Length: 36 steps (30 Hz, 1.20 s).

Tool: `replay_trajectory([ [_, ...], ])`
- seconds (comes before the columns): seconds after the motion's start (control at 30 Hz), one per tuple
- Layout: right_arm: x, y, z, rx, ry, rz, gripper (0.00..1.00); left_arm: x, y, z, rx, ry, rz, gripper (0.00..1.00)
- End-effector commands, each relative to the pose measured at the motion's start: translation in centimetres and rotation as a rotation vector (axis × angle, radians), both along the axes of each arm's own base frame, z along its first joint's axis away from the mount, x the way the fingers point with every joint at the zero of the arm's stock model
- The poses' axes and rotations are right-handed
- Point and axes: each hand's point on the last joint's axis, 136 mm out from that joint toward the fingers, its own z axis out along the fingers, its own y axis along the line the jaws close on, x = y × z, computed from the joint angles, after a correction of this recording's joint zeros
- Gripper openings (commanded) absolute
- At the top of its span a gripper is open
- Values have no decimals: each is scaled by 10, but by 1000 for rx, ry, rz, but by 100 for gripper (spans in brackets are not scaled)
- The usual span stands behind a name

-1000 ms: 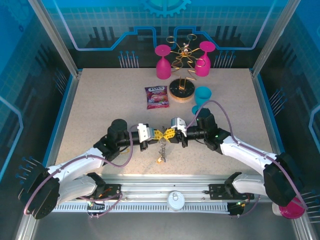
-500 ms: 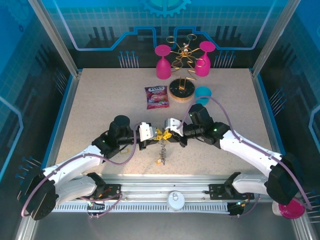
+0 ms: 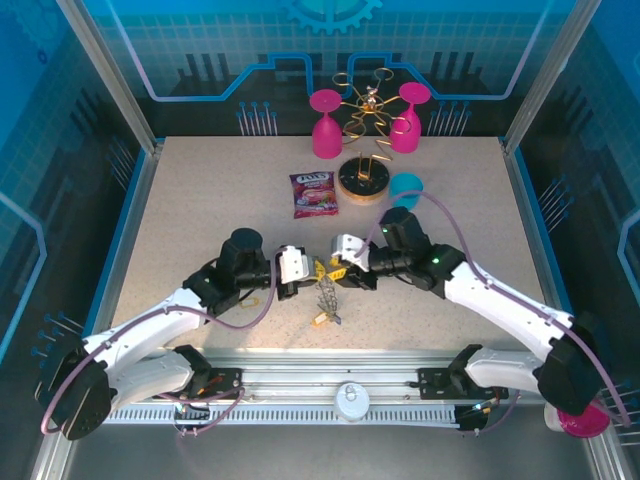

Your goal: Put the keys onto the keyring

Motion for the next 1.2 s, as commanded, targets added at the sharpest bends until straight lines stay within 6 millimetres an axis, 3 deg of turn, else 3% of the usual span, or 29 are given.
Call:
replay_trajectory([
  [0.0, 3, -2, 25, 195, 21, -3, 29, -3, -4, 24, -125, -55, -1, 0],
  [0.23, -12, 4, 10, 222, 108, 82, 34, -5, -6, 29, -206, -32, -8, 0],
  [0.37, -10, 6, 5, 215, 119, 88, 34, -7, -7, 29, -221, -22, -16, 0],
  [0.6, -6, 7, 8, 216, 109, 82, 28, -9, -8, 29, -228, -11, -34, 0],
  [0.9, -11, -3, 8, 205, 124, 41, 33, -5, -6, 25, -213, -27, -7, 0],
  [1.17, -8, -6, 3, 184, 151, 8, 23, -6, -6, 25, -211, -35, -11, 0],
])
